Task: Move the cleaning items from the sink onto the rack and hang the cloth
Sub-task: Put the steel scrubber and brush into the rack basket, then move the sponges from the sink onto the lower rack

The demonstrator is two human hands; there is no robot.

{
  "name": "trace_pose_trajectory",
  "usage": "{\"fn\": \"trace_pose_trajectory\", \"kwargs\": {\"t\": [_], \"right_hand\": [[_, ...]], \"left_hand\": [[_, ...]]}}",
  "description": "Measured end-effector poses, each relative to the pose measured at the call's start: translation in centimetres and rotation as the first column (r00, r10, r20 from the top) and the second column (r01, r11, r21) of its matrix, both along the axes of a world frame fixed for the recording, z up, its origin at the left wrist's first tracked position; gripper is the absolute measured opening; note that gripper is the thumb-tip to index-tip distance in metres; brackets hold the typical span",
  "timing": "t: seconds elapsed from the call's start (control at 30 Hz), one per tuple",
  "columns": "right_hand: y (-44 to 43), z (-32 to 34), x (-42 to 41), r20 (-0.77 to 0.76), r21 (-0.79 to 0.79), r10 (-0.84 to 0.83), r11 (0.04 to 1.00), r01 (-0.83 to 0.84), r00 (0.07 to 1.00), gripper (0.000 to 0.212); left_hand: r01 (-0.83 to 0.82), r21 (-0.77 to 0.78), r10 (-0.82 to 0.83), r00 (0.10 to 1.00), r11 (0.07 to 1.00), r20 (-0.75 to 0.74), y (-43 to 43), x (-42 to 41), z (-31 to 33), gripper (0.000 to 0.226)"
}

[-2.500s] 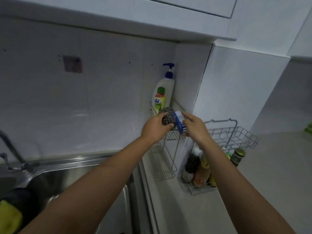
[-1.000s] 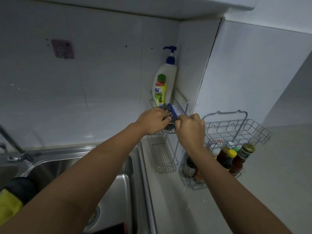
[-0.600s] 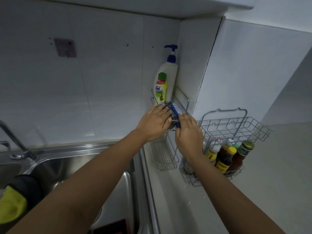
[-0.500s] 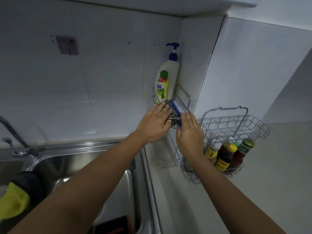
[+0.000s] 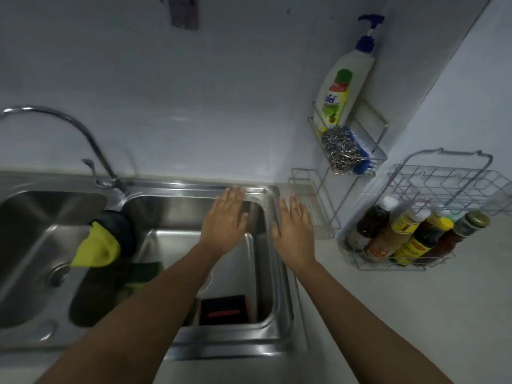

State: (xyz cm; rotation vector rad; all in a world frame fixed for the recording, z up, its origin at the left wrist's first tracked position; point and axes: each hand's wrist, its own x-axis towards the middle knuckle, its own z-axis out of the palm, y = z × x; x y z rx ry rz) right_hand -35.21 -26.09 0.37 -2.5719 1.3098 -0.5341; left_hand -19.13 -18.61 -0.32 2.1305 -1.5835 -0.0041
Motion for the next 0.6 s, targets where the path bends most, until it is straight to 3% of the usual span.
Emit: {"fn": "trace_pose_trajectory", "kwargs": {"t": [0.37,0.6], "right_hand": [[6.5,-10.5,10.5,-0.296,0.342,0.363,0.904,-0.257,0.883,0.066],[8.3,-14.9,17.0,-0.363,0.446,0.526,0.823,-0.353,0.769,0.068]], "left_hand": [[-0.29,0.35,0.347,0.931,0.891,-0.111,14.0,7.5,-10.6,0.063],[-0.243,0.64,0.456,0.87,0.729,-0.189,17.9,11.0,-14.8,0.073]]}}
